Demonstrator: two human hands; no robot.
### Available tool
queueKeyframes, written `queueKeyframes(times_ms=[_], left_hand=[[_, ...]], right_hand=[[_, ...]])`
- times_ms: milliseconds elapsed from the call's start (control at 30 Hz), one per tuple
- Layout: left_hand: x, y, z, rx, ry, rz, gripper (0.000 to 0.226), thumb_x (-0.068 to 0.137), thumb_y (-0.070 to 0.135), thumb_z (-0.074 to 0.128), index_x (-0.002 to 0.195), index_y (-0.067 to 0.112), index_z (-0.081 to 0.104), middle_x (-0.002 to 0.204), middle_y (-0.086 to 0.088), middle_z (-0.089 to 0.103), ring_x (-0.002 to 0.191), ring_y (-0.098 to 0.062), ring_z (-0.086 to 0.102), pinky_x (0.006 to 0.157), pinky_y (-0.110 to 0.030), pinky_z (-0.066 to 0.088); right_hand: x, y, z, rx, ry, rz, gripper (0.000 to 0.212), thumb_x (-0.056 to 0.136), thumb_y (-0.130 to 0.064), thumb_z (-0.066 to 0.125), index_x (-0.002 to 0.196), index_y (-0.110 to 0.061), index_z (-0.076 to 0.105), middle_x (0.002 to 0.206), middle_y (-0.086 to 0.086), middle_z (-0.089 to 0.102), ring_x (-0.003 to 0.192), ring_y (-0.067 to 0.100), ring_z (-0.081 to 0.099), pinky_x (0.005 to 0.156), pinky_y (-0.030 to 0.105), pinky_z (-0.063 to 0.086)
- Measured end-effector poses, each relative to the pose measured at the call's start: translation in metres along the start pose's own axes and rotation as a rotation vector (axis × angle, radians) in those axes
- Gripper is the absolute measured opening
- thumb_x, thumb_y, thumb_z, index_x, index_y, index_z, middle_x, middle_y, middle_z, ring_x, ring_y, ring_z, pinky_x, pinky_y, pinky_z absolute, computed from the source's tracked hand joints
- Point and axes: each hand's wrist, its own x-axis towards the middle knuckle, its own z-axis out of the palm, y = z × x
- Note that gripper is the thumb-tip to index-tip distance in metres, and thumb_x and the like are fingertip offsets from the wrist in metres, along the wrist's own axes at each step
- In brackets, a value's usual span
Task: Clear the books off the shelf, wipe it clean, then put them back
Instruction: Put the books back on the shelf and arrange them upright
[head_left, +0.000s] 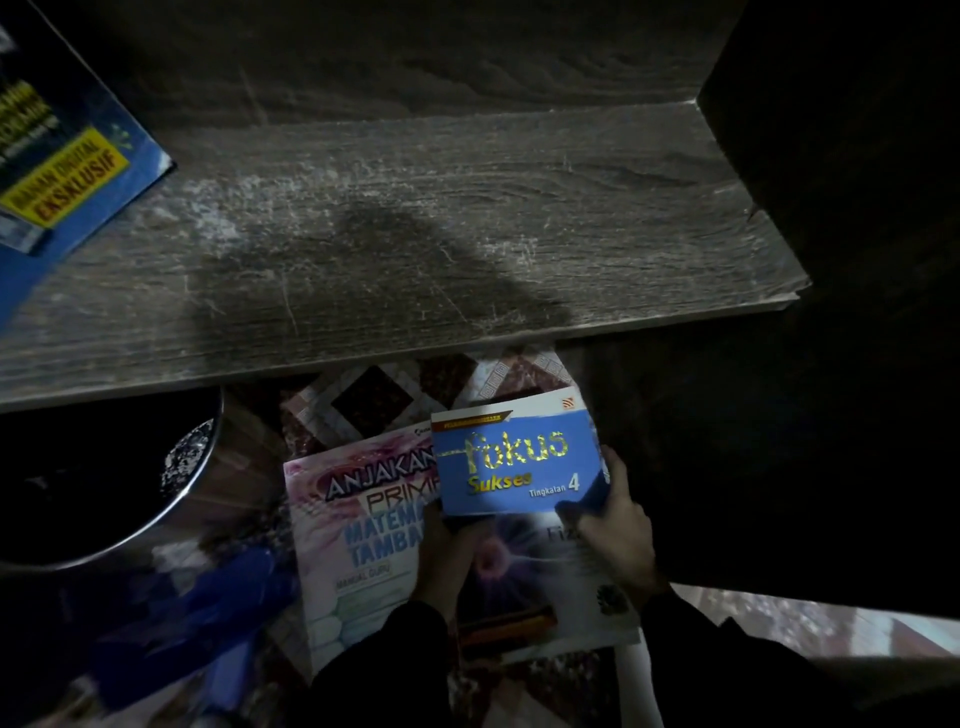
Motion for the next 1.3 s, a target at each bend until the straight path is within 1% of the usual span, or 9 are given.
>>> queueKeyframes(times_ms=[300,500,667,767,867,1033,1133,1200,1300], left_hand=[[-0.002,-0.014,-0.018,-0.073,0.148,0.009,0.081,0.033,0.045,0.077,0.107,0.021,0.054,0.098,-0.007,0.069,0.086,-0.022,0.063,0.082,-0.043,0.05],[-0.004,-0.014,-0.024,-0.094,0.135,0.006,0.074,0.037,0.04,0.077,0.104,0.021,0.054,0.101,-0.01,0.069,0.088,-0.025,0.064,0.078,-0.043,0.05],[-0.009,-0.016,-0.021,-0.049,0.125,0.087,0.064,0.05,0.034,0.081,0.108,0.028,0.052,0.09,0.008,0.068,0.072,-0.003,0.065,0.063,-0.023,0.048],[-0.006,-0.014,-0.022,-0.063,0.099,0.097,0.074,0.039,0.046,0.076,0.107,0.031,0.053,0.098,0.004,0.07,0.081,-0.008,0.066,0.072,-0.03,0.049],[-0.003,-0.013,-0.026,-0.033,0.041,0.136,0.094,0.043,0.041,0.079,0.128,0.026,0.043,0.11,0.001,0.068,0.094,-0.016,0.065,0.079,-0.035,0.05],[-0.009,-0.004,-0.04,0.199,-0.098,0.181,0.101,0.059,0.04,0.08,0.14,0.055,0.02,0.12,0.031,0.058,0.106,-0.002,0.058,0.087,-0.027,0.047],[-0.02,0.019,-0.046,0.212,-0.142,0.142,0.099,0.053,0.049,0.074,0.14,0.05,0.028,0.128,0.014,0.056,0.108,-0.009,0.056,0.094,-0.033,0.046],[-0.034,0.041,-0.049,0.219,-0.16,0.104,0.087,0.056,0.047,0.072,0.133,0.05,0.033,0.122,0.01,0.058,0.103,-0.01,0.057,0.09,-0.028,0.047],[-0.055,0.072,-0.057,0.278,-0.23,0.088,0.058,0.083,-0.002,0.061,0.126,0.032,0.043,0.099,0.005,0.063,0.071,0.003,0.06,0.061,-0.008,0.045]], right_hand=[[-0.003,-0.021,0.019,-0.448,-0.018,-0.202,0.099,0.084,-0.043,0.061,0.151,-0.027,-0.01,0.127,0.009,0.058,0.118,0.032,0.052,0.104,0.04,0.036],[-0.007,-0.018,0.021,-0.092,-0.085,-0.115,0.101,0.079,-0.027,0.071,0.15,-0.035,0.0,0.119,0.013,0.059,0.114,0.036,0.054,0.094,0.04,0.044],[0.004,-0.011,0.02,0.5,-0.179,0.006,0.102,0.074,0.006,0.075,0.145,-0.034,0.014,0.1,-0.008,0.071,0.094,0.013,0.068,0.096,0.046,0.049],[0.008,-0.011,0.017,0.542,-0.237,0.005,0.096,0.075,0.017,0.066,0.144,-0.029,0.018,0.096,-0.011,0.068,0.077,0.002,0.067,0.074,0.029,0.054],[0.011,-0.008,0.019,0.512,-0.288,-0.021,0.097,0.076,0.022,0.059,0.146,-0.031,0.017,0.103,0.0,0.068,0.077,0.005,0.068,0.062,0.022,0.054],[0.011,-0.008,0.022,0.337,-0.361,-0.149,0.104,0.078,0.013,0.059,0.131,-0.064,0.013,0.129,-0.006,0.059,0.106,0.017,0.06,0.087,0.035,0.051],[0.004,-0.016,0.021,0.379,-0.409,-0.157,0.101,0.078,0.025,0.051,0.142,-0.042,0.013,0.136,0.005,0.053,0.106,0.021,0.059,0.074,0.026,0.05],[-0.007,-0.03,0.016,0.375,-0.475,-0.12,0.1,0.073,0.026,0.053,0.145,-0.032,0.015,0.123,0.008,0.058,0.089,0.015,0.061,0.067,0.024,0.047],[-0.031,-0.06,0.001,0.263,-0.628,-0.021,0.086,0.077,0.021,0.057,0.148,-0.014,0.024,0.116,0.0,0.054,0.091,0.01,0.051,0.067,0.011,0.044]])
